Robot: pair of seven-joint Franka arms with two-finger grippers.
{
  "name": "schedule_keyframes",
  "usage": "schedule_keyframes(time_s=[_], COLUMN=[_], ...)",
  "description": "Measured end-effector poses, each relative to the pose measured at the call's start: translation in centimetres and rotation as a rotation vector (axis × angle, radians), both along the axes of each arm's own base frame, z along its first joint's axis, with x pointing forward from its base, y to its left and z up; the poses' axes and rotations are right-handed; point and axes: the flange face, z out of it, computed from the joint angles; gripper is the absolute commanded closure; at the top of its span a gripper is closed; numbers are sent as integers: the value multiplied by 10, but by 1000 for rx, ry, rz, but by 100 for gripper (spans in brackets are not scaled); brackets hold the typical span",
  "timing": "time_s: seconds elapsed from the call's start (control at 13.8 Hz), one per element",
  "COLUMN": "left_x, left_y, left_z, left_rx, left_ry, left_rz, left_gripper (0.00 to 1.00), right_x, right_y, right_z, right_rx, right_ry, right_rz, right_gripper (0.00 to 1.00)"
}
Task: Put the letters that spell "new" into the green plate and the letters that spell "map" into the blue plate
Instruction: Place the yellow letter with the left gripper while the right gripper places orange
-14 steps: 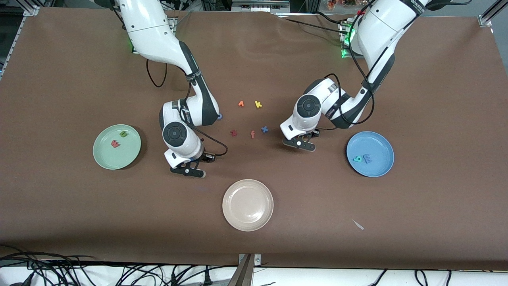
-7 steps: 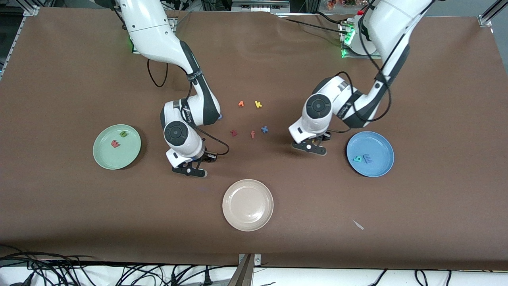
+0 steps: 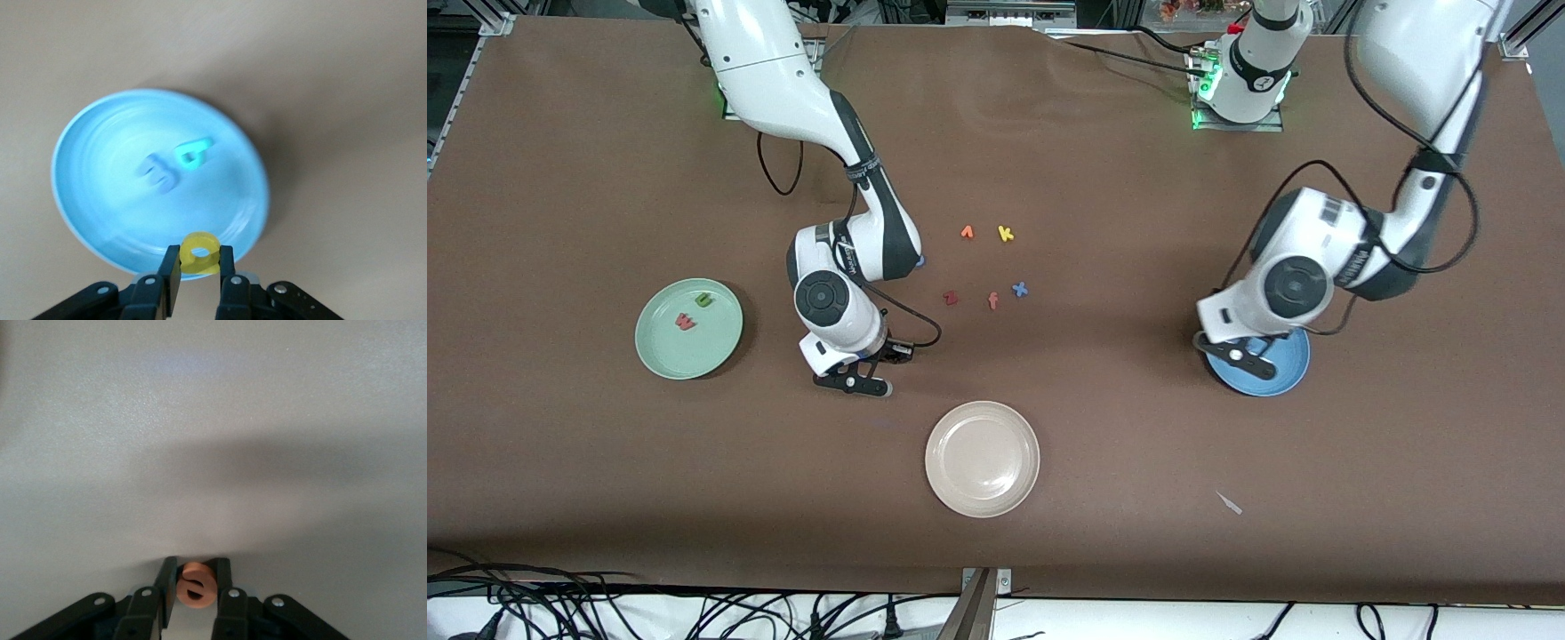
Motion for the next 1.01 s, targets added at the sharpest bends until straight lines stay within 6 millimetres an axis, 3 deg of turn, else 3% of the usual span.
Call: schedule_keyframes(time_s=[0.07,0.22,0.43,0.72,1.01], left_x=[1,1,0,1,15], left_y=[20,41,36,-5,-50], left_z=[-6,-17,-18,1,56], left_rx=[-10,-25,-32,-62,-123], left_ry=[13,22,24,-10,-76], left_rz=[3,9,-1,-55,4], left_gripper=[3,0,0,0,0], right_x=[2,13,25,5,-32], right_y=[-2,-26,-98,-188,-281], right_z=[4,16,34,58,39], right_rx=[-5,-24,-37,-22,-55], right_ry=[22,67,78,56,40], right_rz=[26,125,238,340,444], right_gripper=[92,92,92,92,91])
